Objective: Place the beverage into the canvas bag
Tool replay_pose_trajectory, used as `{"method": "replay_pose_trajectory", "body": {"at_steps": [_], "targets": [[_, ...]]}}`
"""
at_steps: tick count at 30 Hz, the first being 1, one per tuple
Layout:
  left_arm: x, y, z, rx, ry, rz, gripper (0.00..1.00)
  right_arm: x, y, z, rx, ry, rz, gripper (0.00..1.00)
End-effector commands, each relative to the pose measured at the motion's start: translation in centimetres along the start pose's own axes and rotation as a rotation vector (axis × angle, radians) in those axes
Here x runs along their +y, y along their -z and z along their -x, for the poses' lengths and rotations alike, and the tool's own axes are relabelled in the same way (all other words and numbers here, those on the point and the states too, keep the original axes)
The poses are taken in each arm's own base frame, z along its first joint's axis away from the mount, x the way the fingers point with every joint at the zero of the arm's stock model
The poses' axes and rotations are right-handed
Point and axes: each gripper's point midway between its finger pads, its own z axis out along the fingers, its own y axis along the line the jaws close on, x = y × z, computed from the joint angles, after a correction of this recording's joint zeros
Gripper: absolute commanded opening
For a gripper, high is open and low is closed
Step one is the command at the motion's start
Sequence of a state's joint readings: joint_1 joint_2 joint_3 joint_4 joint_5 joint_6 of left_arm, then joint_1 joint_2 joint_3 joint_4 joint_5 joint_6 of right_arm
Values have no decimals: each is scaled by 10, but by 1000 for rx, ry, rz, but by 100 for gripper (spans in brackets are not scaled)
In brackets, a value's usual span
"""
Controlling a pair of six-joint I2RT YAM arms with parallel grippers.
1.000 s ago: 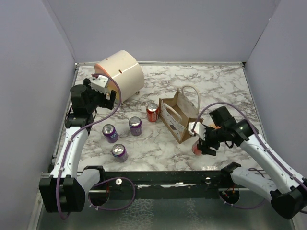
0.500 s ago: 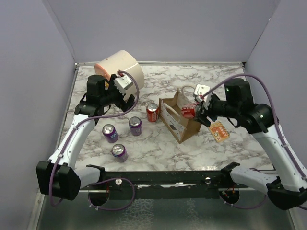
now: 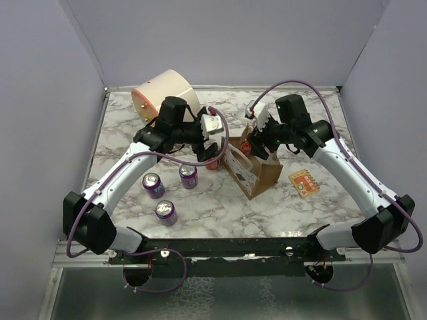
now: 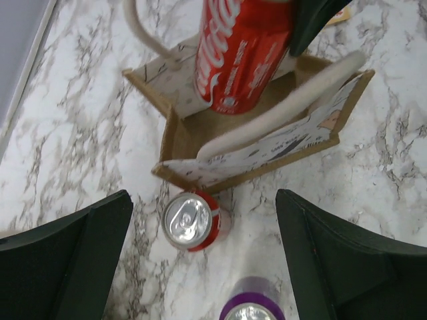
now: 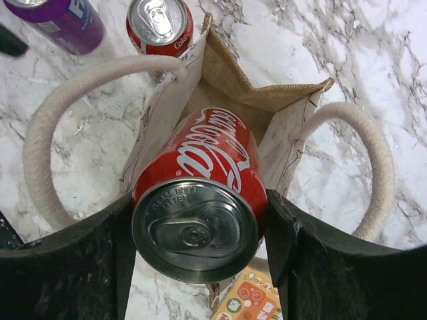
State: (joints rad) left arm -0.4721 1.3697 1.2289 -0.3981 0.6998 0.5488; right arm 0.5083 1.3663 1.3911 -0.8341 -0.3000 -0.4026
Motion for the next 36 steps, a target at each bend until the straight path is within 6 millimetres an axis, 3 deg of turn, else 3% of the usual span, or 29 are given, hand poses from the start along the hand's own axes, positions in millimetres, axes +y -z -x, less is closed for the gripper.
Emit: {"method": "replay_pose_trajectory", "body": {"at_steps": [1,5,14,22,25,28,33,36], "targets": [[-14,-26,29,-47,-89,-99,87,-20,9,27,-120,-47,-111,1],[-15,-45,34,-62,-109,-110,76,-13,15,10,-107,-76,-114,1],[-17,-59,35,-108,-80,-139,45,0,39,-35,-18,-70,-111,1],[-20,-71,34,-115,-95,-186,8,76,51,-48,-33,-22,276,1],[-23,-75,29,-114,-108,-216,0,97,53,-47,-58,-8,397,1],[-25,-71,37,-129,-145,-235,0,86,52,-33,-108,-5,340,1],[-37,-64,30,-119,-184,-277,0,31,45,0,-142,-25,94,1],[-45,-61,21,-110,-196,-302,1,9,35,6,-118,-57,15,1]]}}
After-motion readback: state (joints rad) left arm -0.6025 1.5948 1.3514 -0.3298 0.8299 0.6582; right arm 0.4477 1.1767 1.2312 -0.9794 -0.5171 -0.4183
